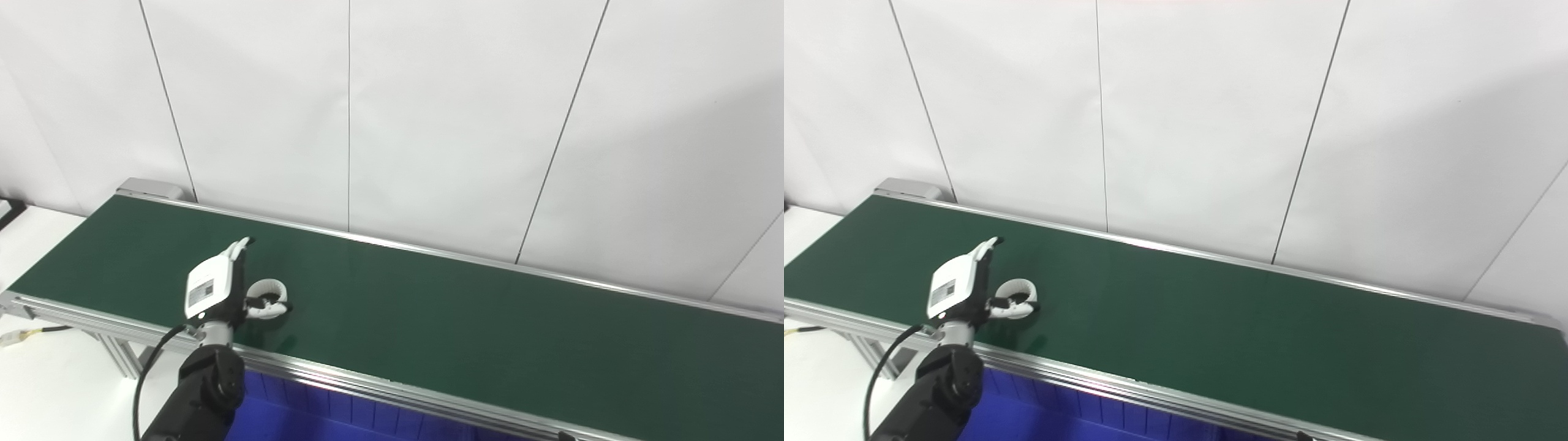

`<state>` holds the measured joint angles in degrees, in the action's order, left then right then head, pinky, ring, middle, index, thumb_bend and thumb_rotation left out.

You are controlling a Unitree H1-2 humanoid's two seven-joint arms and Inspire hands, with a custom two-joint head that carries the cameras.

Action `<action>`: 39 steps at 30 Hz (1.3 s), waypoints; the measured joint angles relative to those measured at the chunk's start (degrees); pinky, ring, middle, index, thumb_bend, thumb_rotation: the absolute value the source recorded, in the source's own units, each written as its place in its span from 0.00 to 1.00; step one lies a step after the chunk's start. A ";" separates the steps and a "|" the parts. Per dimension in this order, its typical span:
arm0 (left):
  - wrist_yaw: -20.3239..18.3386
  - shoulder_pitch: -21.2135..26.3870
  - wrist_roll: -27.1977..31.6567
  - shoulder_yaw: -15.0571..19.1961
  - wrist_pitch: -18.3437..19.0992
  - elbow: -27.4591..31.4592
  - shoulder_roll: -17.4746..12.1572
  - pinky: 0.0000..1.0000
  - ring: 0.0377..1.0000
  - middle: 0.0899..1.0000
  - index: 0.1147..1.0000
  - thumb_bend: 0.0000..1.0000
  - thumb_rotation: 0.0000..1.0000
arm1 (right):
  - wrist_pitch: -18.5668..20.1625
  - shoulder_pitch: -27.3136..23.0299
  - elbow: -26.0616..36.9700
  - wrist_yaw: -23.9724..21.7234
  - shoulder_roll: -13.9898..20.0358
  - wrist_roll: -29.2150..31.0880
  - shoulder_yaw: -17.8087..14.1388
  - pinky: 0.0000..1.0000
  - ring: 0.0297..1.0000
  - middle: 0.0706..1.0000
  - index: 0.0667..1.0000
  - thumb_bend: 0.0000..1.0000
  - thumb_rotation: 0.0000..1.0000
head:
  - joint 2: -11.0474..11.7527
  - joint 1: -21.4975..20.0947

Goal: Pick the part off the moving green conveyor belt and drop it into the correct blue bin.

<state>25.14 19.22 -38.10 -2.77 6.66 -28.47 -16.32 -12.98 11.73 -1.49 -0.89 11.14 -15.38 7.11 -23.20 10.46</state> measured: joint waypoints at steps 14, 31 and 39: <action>-1.49 1.47 2.65 -5.89 -6.62 -4.01 0.48 0.86 0.90 0.92 0.84 0.81 0.23 | 0.00 0.15 0.14 0.28 -0.21 -0.33 -0.02 0.76 0.83 0.86 0.88 0.79 0.22 | -0.35 -0.44; 0.43 2.79 -3.69 -11.32 -2.96 -6.34 0.54 0.80 0.83 0.85 0.76 0.57 0.00 | -0.08 0.81 0.89 0.41 -0.37 -0.48 -0.03 0.76 0.83 0.86 0.89 0.74 0.22 | -0.35 0.26; 1.46 4.84 -4.33 -11.65 1.20 -8.77 1.19 0.76 0.81 0.85 0.74 0.54 0.00 | -1.21 1.28 1.08 0.41 -0.31 -0.34 -0.22 0.75 0.83 0.86 0.89 0.74 0.25 | -0.35 0.70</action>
<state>26.60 24.06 -42.44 -14.42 7.86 -37.24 -15.13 -14.19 13.01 -0.42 -0.47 10.83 -15.71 6.89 -23.55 11.16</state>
